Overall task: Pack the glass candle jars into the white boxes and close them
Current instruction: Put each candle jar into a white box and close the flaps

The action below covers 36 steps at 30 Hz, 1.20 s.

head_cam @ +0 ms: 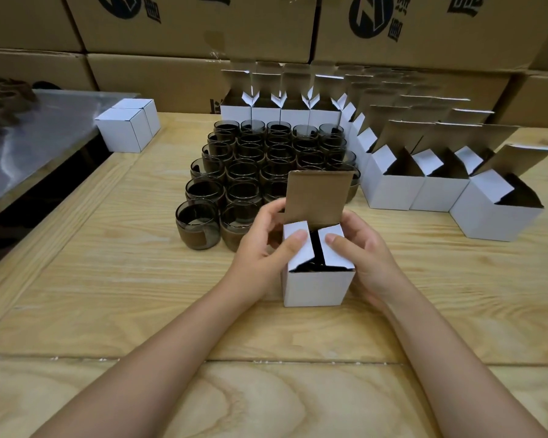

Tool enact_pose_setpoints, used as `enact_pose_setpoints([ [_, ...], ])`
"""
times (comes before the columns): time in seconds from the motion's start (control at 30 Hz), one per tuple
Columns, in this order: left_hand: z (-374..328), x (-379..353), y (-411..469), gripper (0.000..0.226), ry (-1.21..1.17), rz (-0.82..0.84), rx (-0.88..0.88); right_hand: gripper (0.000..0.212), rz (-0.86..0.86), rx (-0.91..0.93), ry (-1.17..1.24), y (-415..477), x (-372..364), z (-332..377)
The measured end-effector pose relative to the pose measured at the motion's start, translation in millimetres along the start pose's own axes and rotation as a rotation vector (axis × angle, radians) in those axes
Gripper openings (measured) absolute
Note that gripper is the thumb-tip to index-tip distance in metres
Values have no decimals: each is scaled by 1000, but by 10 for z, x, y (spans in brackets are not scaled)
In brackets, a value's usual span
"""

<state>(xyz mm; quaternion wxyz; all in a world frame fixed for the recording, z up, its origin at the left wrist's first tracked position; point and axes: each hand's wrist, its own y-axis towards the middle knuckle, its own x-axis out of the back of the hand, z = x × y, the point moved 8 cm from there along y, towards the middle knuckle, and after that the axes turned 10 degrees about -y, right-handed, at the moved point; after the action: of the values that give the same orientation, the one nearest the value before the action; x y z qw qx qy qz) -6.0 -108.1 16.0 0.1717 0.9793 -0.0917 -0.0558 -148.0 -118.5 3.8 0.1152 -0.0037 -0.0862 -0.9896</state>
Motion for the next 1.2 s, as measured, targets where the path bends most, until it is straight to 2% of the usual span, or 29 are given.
enact_pose_setpoints([
  [0.27, -13, 3, 7, 33, -44, -110, -28, 40, 1, 42, -18, -14, -4, 61],
  [0.37, -36, 16, 0, 31, -22, -110, -39, 46, -22, 150, -30, -34, 24, 184],
  [0.47, -55, 13, 1, 23, 17, -87, -59, 52, 37, 179, 23, -52, -19, 266],
  [0.53, -55, -3, -13, 14, 10, -79, -58, 46, 50, 175, -1, -55, -23, 287],
  [0.6, -47, -16, -28, 12, 3, -77, -59, 28, 57, 192, -48, -63, -16, 299],
  [0.67, -34, -30, -40, 13, 12, -72, -57, 13, 88, 222, -85, -79, -18, 309],
  [0.9, 14, -44, -40, 26, -96, 37, -18, 15, 154, 218, -188, -126, -7, 311],
  [1.1, -16, -51, -62, 63, -22, 85, -80, 17, 143, 240, -264, -145, 17, 323],
  [1.2, -52, -57, -72, 47, 60, 128, -113, 20, 141, 254, -274, -144, 11, 324],
])
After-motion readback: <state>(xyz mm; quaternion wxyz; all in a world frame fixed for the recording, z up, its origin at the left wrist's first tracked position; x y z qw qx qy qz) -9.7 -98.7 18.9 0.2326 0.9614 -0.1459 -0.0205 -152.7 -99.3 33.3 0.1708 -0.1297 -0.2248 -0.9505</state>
